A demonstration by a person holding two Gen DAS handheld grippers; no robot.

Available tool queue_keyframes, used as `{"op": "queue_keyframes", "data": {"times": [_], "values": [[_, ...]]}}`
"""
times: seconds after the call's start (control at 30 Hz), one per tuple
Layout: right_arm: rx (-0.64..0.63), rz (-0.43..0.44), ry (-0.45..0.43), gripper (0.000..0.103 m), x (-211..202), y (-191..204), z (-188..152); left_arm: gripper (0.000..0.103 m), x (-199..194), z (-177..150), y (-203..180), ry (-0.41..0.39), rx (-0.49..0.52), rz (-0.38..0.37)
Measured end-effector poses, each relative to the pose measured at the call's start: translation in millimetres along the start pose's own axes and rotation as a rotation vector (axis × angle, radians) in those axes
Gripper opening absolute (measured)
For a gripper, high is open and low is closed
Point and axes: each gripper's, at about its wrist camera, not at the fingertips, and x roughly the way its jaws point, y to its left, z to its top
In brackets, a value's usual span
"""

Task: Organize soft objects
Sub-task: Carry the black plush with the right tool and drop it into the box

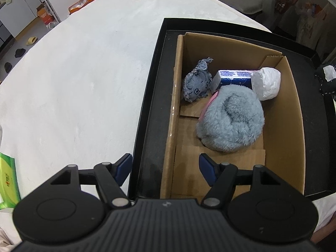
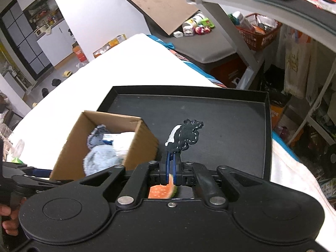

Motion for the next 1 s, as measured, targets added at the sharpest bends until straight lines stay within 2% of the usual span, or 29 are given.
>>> {"op": "queue_keyframes", "data": {"times": [0.57, 0.87, 0.97, 1.0], "values": [[-0.058, 0.027, 0.026, 0.003, -7.9, 63.1, 0.9, 0.068, 3.5, -11.4, 12.6, -0.029, -0.02, -0.072], [-0.097, 0.003, 0.062, 0.004, -6.1, 85.8, -0.8, 0.068, 4.0, -16.3, 19.4, -0.05, -0.038, -0.112], [-0.109, -0.002, 0.078, 0.004, -4.8, 93.2, -4.6, 0.064, 5.0, -18.3, 21.8, -0.055, -0.047, -0.128], [-0.114, -0.004, 0.083, 0.004, -4.8, 95.8, -6.0, 0.059, 4.7, -19.2, 22.7, -0.059, -0.051, -0.131]]}}
